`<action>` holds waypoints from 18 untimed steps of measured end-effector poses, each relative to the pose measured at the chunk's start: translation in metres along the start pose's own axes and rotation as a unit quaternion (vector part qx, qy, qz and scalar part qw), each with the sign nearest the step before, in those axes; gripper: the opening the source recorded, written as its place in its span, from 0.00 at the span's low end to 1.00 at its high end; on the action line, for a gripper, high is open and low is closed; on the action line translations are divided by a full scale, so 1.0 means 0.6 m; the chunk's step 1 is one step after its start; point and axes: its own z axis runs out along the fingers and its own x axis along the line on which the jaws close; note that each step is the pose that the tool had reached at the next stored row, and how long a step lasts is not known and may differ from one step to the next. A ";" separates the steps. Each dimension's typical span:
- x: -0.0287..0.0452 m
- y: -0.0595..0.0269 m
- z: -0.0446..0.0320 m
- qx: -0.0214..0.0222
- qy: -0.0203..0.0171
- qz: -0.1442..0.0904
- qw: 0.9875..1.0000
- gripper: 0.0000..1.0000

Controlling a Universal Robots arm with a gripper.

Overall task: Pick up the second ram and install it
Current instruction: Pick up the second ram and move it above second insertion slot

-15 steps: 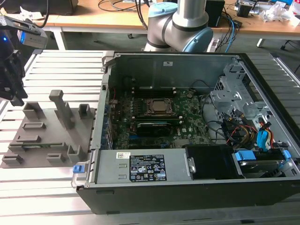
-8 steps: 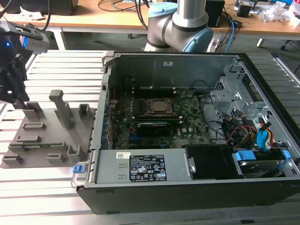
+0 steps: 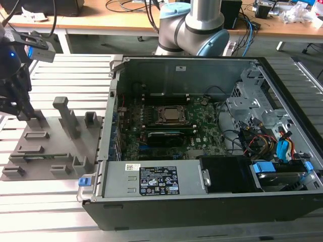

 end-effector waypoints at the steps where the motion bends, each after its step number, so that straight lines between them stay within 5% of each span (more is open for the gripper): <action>1: 0.000 0.000 0.002 0.000 0.000 0.000 1.000 0.30; 9: 0.001 -0.001 0.019 0.000 0.000 0.000 1.000 0.30; 14: 0.024 -0.001 0.027 0.000 0.000 0.000 1.000 0.30; 18: 0.027 -0.001 0.034 0.000 0.000 0.000 1.000 0.30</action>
